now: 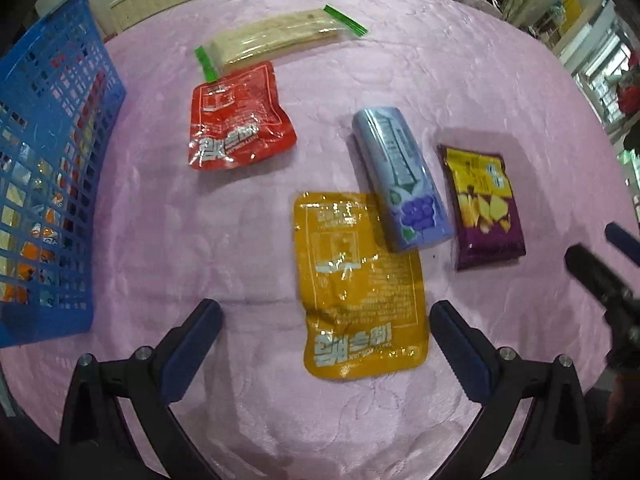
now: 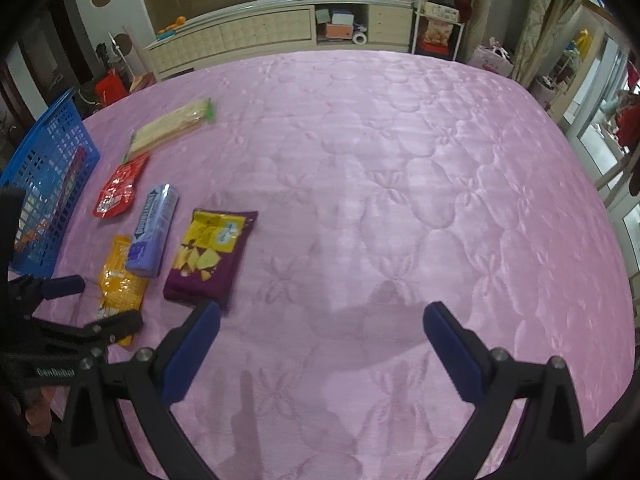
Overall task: Organize snacks
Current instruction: 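Lower the left tool and grasp the yellow-orange pouch, then grasp the purple chip bag with the right tool while the left tool lifts the yellow pouch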
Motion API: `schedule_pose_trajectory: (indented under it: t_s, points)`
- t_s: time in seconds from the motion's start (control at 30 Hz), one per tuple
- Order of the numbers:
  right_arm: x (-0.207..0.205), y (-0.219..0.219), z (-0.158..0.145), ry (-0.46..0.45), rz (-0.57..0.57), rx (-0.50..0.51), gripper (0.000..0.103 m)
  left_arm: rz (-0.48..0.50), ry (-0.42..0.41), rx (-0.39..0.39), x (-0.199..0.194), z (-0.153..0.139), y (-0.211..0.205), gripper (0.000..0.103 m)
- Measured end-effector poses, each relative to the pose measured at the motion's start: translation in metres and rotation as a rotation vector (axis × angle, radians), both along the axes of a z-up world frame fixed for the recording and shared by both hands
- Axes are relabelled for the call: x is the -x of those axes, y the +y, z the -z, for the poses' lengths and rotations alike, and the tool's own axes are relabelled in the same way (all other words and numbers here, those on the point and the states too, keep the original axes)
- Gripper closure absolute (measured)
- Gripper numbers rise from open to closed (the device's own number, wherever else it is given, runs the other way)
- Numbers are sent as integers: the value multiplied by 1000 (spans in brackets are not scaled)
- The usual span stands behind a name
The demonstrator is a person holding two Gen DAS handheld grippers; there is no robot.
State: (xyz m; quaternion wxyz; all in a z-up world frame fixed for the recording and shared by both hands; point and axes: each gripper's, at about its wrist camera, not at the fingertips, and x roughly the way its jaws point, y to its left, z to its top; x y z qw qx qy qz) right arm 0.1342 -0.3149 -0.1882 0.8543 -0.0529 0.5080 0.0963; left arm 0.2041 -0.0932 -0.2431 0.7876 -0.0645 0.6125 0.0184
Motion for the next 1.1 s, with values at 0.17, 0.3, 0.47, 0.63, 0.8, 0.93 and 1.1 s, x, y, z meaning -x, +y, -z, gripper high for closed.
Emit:
schedule_pose_trajectory:
  t_s: [0.17, 0.3, 0.47, 0.63, 0.8, 0.93, 1.1]
  points:
    - [0, 6, 2, 8, -12, 7, 0, 37, 21, -44, -13, 4, -12, 0]
    - [0, 5, 3, 14, -7, 3, 0, 57, 2, -49, -16, 3, -21, 8]
    - [-2, 6, 3, 18, -3, -8, 0, 94, -11, -42, -12, -9, -38, 45]
    - [0, 10, 4, 17, -18, 1, 0, 127, -4, -25, -7, -11, -43, 53]
    - [0, 9, 5, 24, -12, -6, 0, 131, -17, 4, -2, -7, -25, 68]
    - [1, 15, 7, 27, -24, -2, 0, 132, -32, 18, 3, -8, -13, 73]
    - [6, 30, 10, 17, -75, 25, 0, 132, -69, 55, 22, -18, -5, 79]
